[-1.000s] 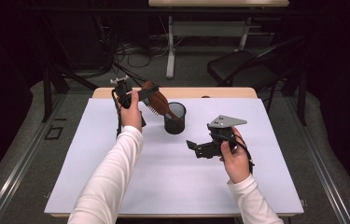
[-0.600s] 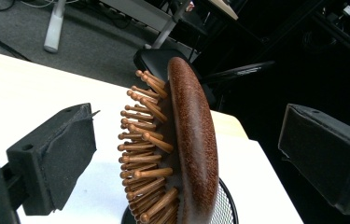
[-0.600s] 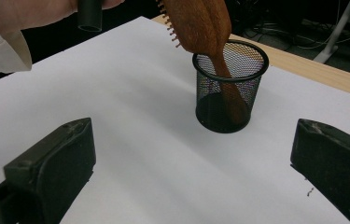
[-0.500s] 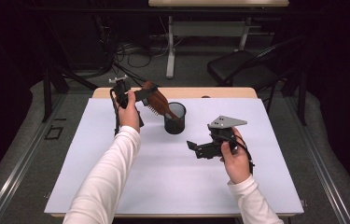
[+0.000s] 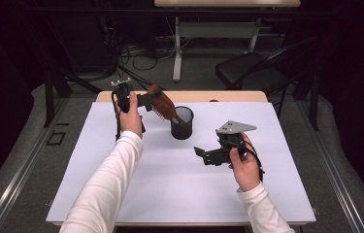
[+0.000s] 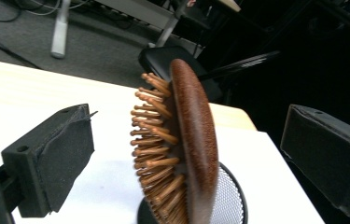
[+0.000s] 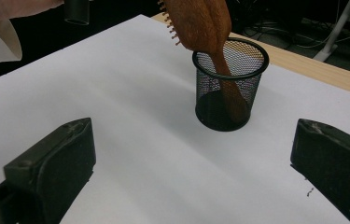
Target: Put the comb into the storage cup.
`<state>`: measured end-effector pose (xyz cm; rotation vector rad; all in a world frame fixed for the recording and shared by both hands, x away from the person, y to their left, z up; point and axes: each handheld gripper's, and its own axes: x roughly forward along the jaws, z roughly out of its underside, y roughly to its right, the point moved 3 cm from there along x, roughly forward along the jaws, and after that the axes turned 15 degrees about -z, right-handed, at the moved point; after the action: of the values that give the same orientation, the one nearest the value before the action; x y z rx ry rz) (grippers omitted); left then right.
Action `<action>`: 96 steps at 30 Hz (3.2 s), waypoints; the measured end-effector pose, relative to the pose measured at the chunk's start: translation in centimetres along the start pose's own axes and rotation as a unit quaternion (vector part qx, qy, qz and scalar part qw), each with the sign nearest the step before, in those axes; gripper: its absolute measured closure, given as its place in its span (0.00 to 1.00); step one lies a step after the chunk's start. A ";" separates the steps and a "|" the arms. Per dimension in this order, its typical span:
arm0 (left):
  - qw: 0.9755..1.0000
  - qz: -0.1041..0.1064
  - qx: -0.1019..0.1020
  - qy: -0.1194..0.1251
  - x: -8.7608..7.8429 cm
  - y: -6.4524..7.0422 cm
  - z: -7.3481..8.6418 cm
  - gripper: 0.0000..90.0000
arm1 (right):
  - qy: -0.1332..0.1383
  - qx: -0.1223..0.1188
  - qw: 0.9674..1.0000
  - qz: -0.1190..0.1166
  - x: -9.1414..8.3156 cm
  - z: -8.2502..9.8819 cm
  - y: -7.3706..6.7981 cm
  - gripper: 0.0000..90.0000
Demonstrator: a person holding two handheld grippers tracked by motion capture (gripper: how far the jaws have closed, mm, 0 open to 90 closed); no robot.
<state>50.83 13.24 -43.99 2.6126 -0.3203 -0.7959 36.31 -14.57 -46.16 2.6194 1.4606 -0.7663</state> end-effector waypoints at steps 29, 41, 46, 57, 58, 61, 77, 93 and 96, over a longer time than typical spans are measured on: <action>0.997 0.028 0.072 -0.008 -2.1 0.2 0.0 0.05 | -0.001 0.000 1.000 0.001 0.0 0.0 0.0 0.00; 0.991 0.035 0.127 -0.014 -3.8 -0.9 0.2 0.04 | -0.002 0.000 1.000 0.003 0.1 0.1 0.1 0.00; 0.990 0.049 0.134 -0.025 -4.4 -1.7 0.5 0.04 | -0.005 -0.001 1.000 0.003 0.3 0.1 0.1 0.00; 0.985 0.058 0.157 -0.033 -6.4 -3.8 1.5 0.04 | -0.006 0.003 1.000 0.007 0.2 0.3 0.3 0.00; 0.985 0.060 0.161 -0.033 -6.6 -4.0 1.5 0.04 | -0.005 0.003 1.000 0.007 0.2 0.3 0.3 0.00; 0.984 0.065 0.164 -0.025 -7.4 -4.4 1.6 0.04 | -0.003 0.002 1.000 0.008 0.1 0.3 0.3 0.00; 0.976 0.097 0.194 -0.019 -9.9 -5.9 3.0 0.04 | -0.016 0.001 1.000 0.015 0.4 0.4 0.4 0.00; 0.969 0.106 0.222 -0.018 -11.6 -6.9 3.8 0.05 | -0.048 -0.008 0.998 0.043 -0.7 1.8 0.6 0.00; 0.969 0.106 0.223 -0.018 -11.9 -7.3 4.1 0.05 | -0.049 -0.008 0.998 0.047 -1.5 2.2 0.7 0.00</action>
<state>39.54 22.39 -44.46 2.9022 -0.8617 -0.7683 35.33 -16.72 -47.60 2.5778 1.3029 -0.8570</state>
